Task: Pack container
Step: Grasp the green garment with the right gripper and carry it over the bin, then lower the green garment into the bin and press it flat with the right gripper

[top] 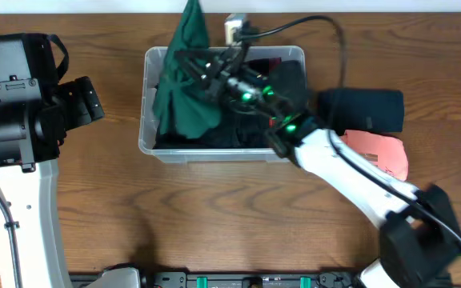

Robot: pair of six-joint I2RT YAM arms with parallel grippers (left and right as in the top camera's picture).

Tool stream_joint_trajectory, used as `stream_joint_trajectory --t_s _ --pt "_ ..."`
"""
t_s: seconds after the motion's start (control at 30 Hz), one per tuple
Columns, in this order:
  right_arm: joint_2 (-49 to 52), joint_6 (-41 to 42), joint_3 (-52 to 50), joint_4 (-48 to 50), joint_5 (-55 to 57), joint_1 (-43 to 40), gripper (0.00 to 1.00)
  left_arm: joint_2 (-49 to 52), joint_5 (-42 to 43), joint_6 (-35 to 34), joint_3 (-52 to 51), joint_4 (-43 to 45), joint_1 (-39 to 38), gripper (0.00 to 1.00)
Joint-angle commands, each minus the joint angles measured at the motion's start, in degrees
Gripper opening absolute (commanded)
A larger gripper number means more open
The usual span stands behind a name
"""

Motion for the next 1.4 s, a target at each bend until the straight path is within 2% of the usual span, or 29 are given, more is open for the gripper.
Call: stream_joint_trajectory --t_s 0.0,0.1,0.27,0.4,0.5,0.7,0.9,1.07,1.13,1.2,1.23,1.33,1.37 --pt "4.11 -3.06 0.63 1.86 3.74 1.01 0.01 0.00 -0.90 0.35 0.35 -0.15 0.24 0.98" --pt "4.87 -3.15 0.63 0.96 1.05 -0.79 0.01 0.00 -0.90 0.35 0.37 -0.17 0.24 0.98" --pt "3.85 -2.60 0.63 0.52 -14.71 -7.87 0.01 0.00 -0.90 0.35 0.37 -0.15 0.24 0.98" --pt "3.63 -3.26 0.63 -14.69 -21.46 -15.39 0.01 0.00 -0.90 0.35 0.37 -0.15 0.24 0.98" --pt "3.65 -12.15 0.63 -32.04 -23.26 -20.74 0.01 0.00 -0.90 0.35 0.37 -0.15 0.24 0.98" --pt "3.06 -22.84 0.63 -54.31 -25.31 -27.56 0.01 0.00 -0.90 0.35 0.37 -0.15 0.24 0.98" --pt "-2.08 -33.09 0.63 -69.02 -24.70 -30.88 0.01 0.00 -0.90 0.35 0.37 -0.15 0.24 0.98" --pt "-8.52 -38.80 0.63 -79.10 -14.88 -30.75 0.01 0.00 -0.90 0.35 0.37 -0.15 0.24 0.98" --pt "-10.49 -41.44 0.63 -82.66 -11.50 -30.77 0.07 0.00 -0.90 0.35 0.37 -0.15 0.24 0.98" --pt "-11.76 -44.24 0.63 -85.31 -10.12 -30.75 0.33 0.00 -0.90 0.35 0.37 -0.17 0.24 0.98" --pt "-12.09 -44.92 0.63 -86.31 -9.73 -30.75 0.41 0.00 -0.90 0.35 0.37 -0.15 0.24 0.98" --pt "-12.46 -45.53 0.63 -88.74 -7.91 -30.80 0.46 0.00 -0.90 0.35 0.37 -0.15 0.24 0.98" --pt "-12.46 -45.51 0.63 -88.91 -7.28 -30.86 0.51 0.00 -0.90 0.35 0.35 -0.17 0.24 0.98"
